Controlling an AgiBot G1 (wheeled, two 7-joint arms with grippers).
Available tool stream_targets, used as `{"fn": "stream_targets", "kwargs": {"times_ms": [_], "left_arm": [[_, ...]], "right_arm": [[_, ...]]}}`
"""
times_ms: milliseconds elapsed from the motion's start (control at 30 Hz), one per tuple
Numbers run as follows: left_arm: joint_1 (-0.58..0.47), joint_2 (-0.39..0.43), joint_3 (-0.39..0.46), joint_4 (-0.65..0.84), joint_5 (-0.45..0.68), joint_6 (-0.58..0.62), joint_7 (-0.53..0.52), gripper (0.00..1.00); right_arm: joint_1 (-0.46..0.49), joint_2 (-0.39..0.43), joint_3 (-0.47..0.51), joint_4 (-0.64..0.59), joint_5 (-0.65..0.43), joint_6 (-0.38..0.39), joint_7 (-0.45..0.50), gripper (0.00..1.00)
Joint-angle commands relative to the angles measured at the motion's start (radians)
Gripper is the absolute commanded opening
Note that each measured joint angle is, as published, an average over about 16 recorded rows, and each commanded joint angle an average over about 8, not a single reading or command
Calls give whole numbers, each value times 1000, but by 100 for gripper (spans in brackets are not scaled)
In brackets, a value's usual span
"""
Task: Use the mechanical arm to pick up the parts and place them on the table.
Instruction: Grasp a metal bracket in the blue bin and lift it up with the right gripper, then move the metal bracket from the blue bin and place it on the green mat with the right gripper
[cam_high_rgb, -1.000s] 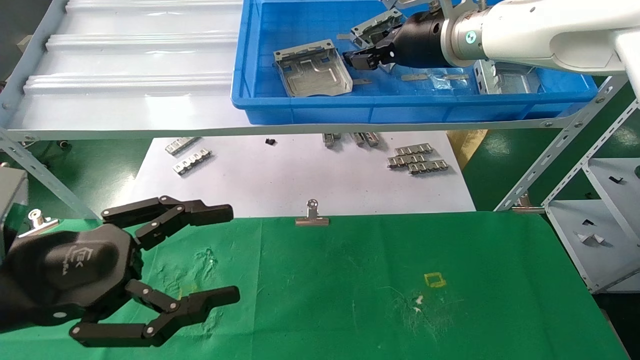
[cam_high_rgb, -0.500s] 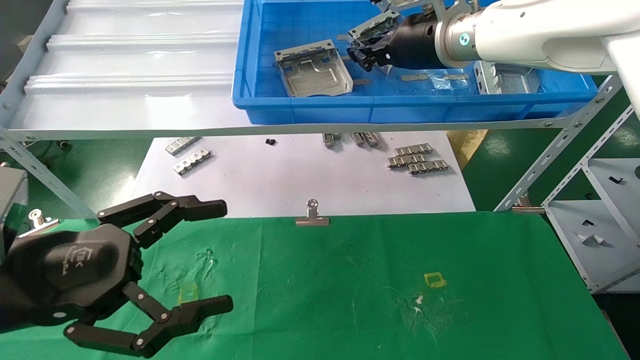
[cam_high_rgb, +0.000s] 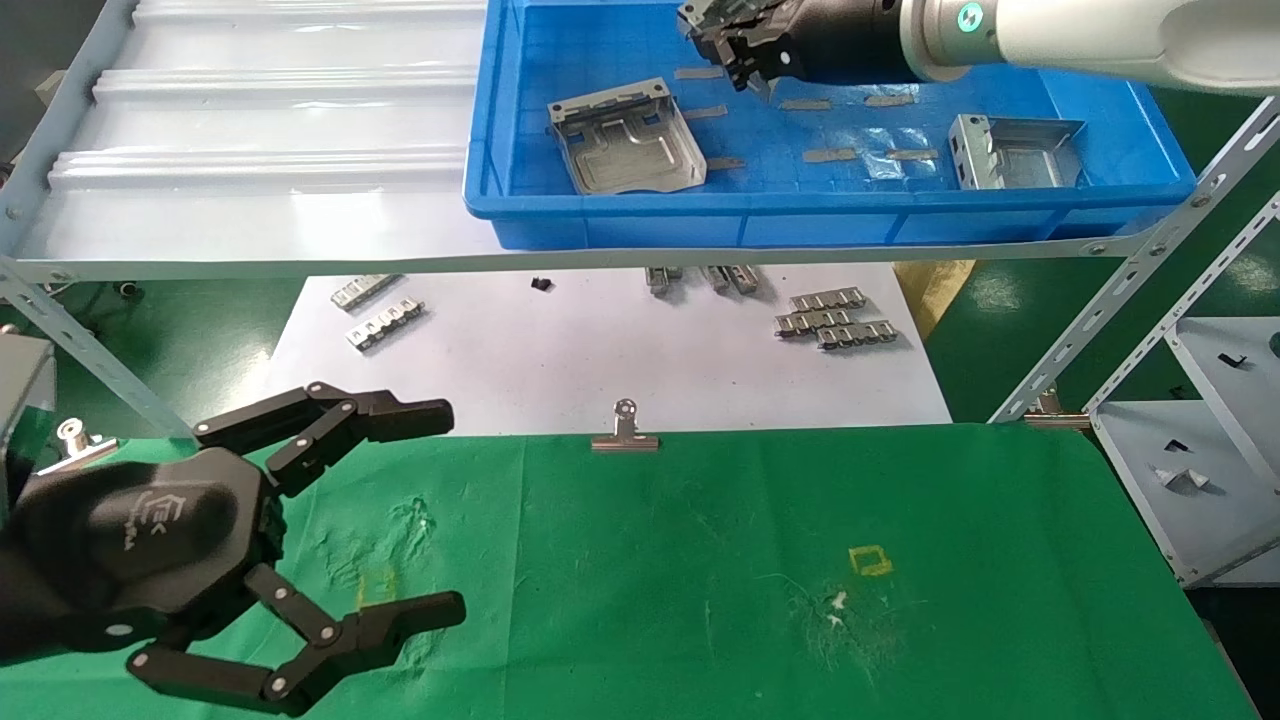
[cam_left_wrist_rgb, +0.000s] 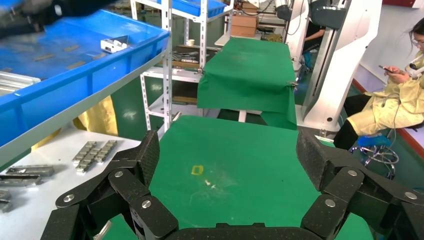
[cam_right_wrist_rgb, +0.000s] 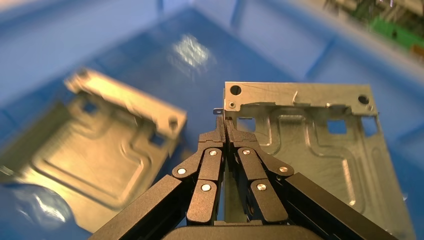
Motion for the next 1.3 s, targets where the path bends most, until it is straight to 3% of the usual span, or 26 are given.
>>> {"fn": "stream_targets", "kwargs": {"times_ms": [33, 367, 733, 1033, 1300], "left_arm": [[0, 0, 0, 0, 0, 0, 0, 100], [0, 0, 0, 0, 0, 0, 0, 100], [0, 0, 0, 0, 0, 0, 0, 100], [0, 0, 0, 0, 0, 0, 0, 100], [0, 0, 0, 0, 0, 0, 0, 100]], "right_arm": [[15, 14, 10, 10, 19, -26, -28, 0], [108, 171, 32, 147, 91, -363, -142, 0], [62, 411, 34, 548, 198, -673, -109, 0], [-26, 603, -78, 857, 339, -717, -74, 0], [-77, 673, -234, 930, 353, -707, -115, 0]]}}
